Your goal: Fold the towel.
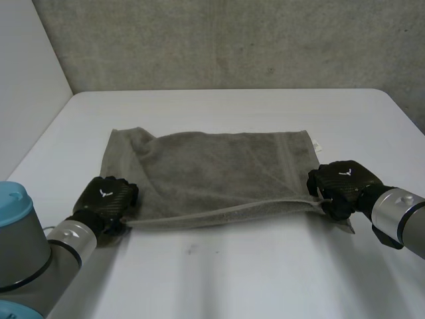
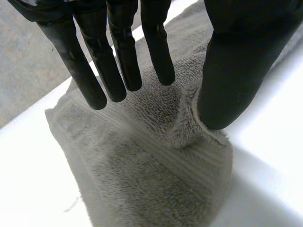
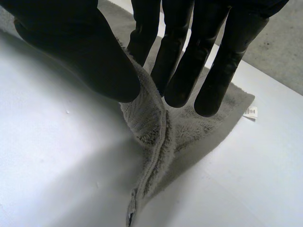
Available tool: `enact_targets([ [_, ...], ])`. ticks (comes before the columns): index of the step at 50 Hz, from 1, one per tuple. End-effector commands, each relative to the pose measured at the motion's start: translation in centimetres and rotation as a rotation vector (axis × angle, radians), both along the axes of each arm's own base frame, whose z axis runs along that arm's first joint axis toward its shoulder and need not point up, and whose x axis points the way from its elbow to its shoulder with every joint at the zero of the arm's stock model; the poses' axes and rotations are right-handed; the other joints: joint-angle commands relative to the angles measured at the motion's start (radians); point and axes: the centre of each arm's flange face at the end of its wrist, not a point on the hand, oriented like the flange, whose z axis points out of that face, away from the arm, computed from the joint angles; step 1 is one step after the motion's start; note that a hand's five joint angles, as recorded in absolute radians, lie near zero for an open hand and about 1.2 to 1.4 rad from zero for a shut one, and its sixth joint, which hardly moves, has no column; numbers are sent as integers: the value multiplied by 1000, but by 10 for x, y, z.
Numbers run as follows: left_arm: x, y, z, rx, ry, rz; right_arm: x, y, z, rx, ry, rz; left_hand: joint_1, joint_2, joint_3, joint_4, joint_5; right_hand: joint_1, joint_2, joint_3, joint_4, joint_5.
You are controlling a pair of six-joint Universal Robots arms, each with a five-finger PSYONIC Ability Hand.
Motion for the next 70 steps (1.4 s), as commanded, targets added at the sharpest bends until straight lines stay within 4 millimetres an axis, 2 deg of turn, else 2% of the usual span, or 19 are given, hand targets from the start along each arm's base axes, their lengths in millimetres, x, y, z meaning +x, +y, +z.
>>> enact_targets([
  [1,0,-2,1,36,79,30,0,0,0,9,-16,-12,556,556,556,557,556,458,214,208,201,228],
  [7,-1,1,20,-17,80,17,1,0,18,-45,-1,2,703,703,703,703,702,458,214,208,201,228],
  [16,10,34,148,-348,119,3,-5,40,126,-314,141,71,703,703,703,703,702,458,214,208,201,228],
  [21,13,47,163,-302,37,-14,-7,53,151,-325,187,96,703,703,703,703,702,458,214,208,201,228],
  [28,15,53,142,-163,-168,-76,-8,54,143,-255,293,157,703,703,703,703,702,458,214,208,201,228],
  [34,10,34,98,-19,-274,-124,-7,33,92,-86,441,193,703,703,703,703,702,458,214,208,201,228],
  [39,0,2,55,101,-308,-149,7,16,45,31,560,213,703,703,703,703,702,458,214,208,201,228],
  [46,-21,-49,55,-2,-289,-151,35,-25,35,-126,558,177,703,703,703,703,702,458,214,208,201,228],
  [49,-38,-81,82,-172,-240,-139,50,-57,60,-322,490,82,703,703,703,703,702,458,214,208,201,228],
  [51,-49,-97,106,-296,-206,-129,66,-86,104,-562,359,-32,703,703,703,703,702,458,214,208,201,228],
  [52,-59,-113,140,-455,-153,-106,66,-86,104,-564,359,-32,703,703,703,703,702,458,214,208,201,228],
  [53,-69,-124,183,-636,-62,-71,72,-96,131,-693,282,-83,703,703,703,703,702,458,214,208,201,228],
  [54,-69,-124,183,-638,-61,-71,76,-103,160,-830,205,-131,703,703,703,703,702,458,214,208,201,228],
  [55,-70,-131,219,-775,32,-28,76,-103,160,-831,205,-132,703,703,703,703,702,458,214,208,201,228],
  [58,-68,-133,253,-904,150,13,75,-104,219,-1118,59,-229,703,703,703,703,702,458,214,208,201,228],
  [61,-58,-124,304,-1102,362,50,72,-92,245,-1260,-10,-267,703,703,703,703,702,458,214,208,201,228],
  [65,-52,-121,303,-1102,387,53,70,-86,234,-1224,4,-246,703,703,703,703,702,458,214,208,201,228],
  [68,-40,-130,272,-1014,331,78,69,-88,223,-1190,17,-236,703,703,703,703,702,458,214,208,201,228],
  [70,-33,-135,248,-950,296,93,69,-88,195,-1113,45,-199,703,703,703,703,702,458,214,208,201,228],
])
